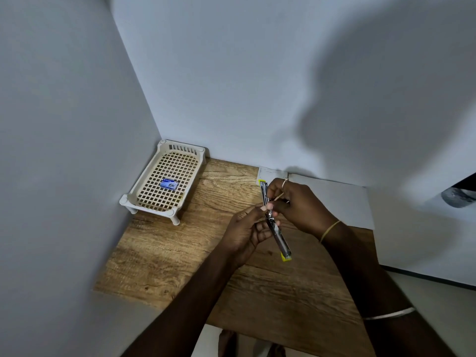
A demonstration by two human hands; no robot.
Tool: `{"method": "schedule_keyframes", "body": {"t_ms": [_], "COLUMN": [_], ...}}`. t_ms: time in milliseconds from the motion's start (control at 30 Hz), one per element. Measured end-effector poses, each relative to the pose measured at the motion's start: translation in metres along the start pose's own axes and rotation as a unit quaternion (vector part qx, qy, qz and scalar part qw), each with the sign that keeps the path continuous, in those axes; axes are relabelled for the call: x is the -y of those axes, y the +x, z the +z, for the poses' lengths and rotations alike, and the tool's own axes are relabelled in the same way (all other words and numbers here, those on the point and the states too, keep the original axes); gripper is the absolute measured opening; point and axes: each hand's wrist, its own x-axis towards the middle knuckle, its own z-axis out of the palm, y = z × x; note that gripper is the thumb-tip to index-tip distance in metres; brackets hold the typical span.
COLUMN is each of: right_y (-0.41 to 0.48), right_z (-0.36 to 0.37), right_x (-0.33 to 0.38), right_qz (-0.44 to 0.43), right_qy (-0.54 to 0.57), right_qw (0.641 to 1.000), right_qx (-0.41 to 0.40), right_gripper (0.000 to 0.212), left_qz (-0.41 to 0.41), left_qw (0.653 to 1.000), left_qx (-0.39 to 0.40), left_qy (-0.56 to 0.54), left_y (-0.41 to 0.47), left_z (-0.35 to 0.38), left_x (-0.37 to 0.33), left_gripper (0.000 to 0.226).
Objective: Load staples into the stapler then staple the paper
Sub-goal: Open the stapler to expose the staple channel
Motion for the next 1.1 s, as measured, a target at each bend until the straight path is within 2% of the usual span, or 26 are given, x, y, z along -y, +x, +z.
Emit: {"method": "schedule_keyframes", "body": {"t_ms": [167,333,467,533,600,733,800,933,1100], "right_y": [-0.003,-0.011,-0.017,-0.018,-0.019,-0.023,-0.027,-0.035,-0.040], "right_z": [0.001,0.012,0.010,0.011,0.012,0.014,0.022,0.050,0.059], "right_x": [0.003,0.006,0.011,0.009,0.007,0.001,-0.003,-0.021,-0.045], "right_qz": [-0.031,-0.032,-0.025,-0.035,-0.026,0.014,0.022,0.029,0.009], "right_qy": [-0.023,-0.002,0.031,0.008,-0.029,-0.058,-0.069,-0.090,-0.111], "right_qw": [0.999,0.997,0.995,0.994,0.989,0.987,0.989,0.990,0.992], "right_qx": [0.020,-0.068,-0.086,-0.103,-0.139,-0.149,-0.129,-0.100,-0.057], "right_gripper": [0.023,0.019,0.032,0.033,0.038,0.055,0.058,0.035,0.035], "left_qz": [0.023,0.040,0.056,0.067,0.069,0.068,0.060,0.041,0.020], "left_qw": [0.998,0.997,0.994,0.992,0.988,0.980,0.977,0.975,0.969], "left_qx": [-0.025,-0.019,0.015,0.025,0.022,-0.054,-0.097,-0.136,-0.200], "left_qy": [-0.053,-0.057,-0.090,-0.102,-0.134,-0.179,-0.179,-0.170,-0.144], "left_y": [0.003,0.009,0.011,0.013,0.013,0.015,0.017,0.016,0.022], "left_z": [-0.006,-0.007,-0.007,-0.007,-0.006,-0.004,-0.002,0.003,-0.008], "left_x": [-0.004,-0.017,-0.019,-0.017,-0.016,-0.014,-0.008,0.015,0.032], "left_gripper": [0.019,0.021,0.021,0.017,0.023,0.015,0.022,0.027,0.028]}}
